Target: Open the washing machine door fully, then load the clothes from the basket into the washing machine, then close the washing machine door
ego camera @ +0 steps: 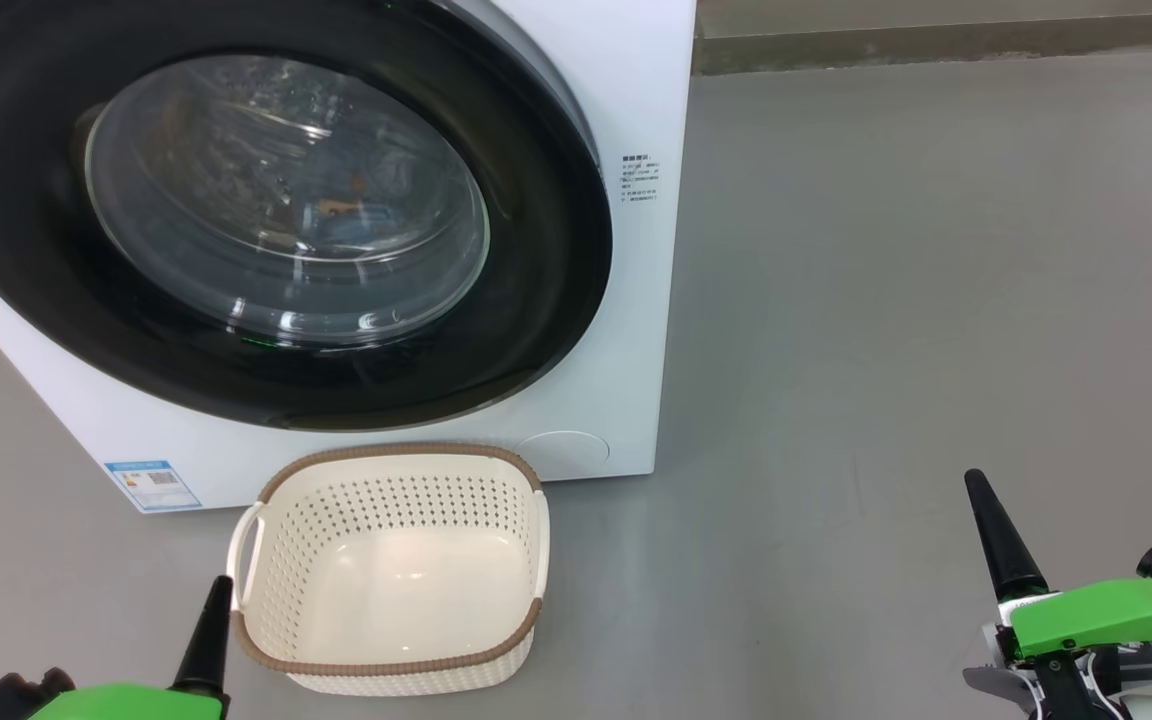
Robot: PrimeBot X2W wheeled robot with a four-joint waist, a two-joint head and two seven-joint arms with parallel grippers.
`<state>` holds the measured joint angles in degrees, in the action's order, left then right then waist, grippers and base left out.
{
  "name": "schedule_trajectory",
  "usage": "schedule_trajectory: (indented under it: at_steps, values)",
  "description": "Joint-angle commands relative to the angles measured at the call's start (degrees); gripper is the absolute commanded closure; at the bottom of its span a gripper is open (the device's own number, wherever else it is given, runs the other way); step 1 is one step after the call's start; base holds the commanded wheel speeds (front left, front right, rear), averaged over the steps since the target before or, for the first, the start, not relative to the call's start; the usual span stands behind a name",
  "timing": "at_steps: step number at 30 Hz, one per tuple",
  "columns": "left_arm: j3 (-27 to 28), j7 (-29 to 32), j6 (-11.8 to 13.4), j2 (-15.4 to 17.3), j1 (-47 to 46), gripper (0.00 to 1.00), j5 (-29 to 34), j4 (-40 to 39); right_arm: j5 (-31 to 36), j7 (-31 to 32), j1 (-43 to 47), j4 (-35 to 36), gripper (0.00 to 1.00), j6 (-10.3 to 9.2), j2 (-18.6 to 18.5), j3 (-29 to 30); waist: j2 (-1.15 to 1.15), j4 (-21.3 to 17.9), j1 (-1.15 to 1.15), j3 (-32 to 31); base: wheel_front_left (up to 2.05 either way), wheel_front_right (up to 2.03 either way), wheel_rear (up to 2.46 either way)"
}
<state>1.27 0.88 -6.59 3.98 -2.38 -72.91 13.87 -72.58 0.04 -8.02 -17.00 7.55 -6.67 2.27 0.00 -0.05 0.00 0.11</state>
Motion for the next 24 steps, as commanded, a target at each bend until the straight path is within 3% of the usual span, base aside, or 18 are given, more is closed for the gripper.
schedule_trajectory:
  at_steps: [1,24]
  values:
    - [1.88,0.37,-0.43,0.64,-2.78,1.00,-1.06,-0.99,-1.35,0.52,0.11,1.88,1.00,-0.02,0.07,-0.48,0.00,0.00,0.00,0.00,0.00,0.00,0.00]
    - [4.21,3.97,-0.75,-0.55,-3.49,1.00,-13.49,-0.18,-13.79,4.60,1.28,2.63,1.00,-0.05,2.61,2.79,0.00,0.04,0.00,0.04,0.00,0.00,0.00]
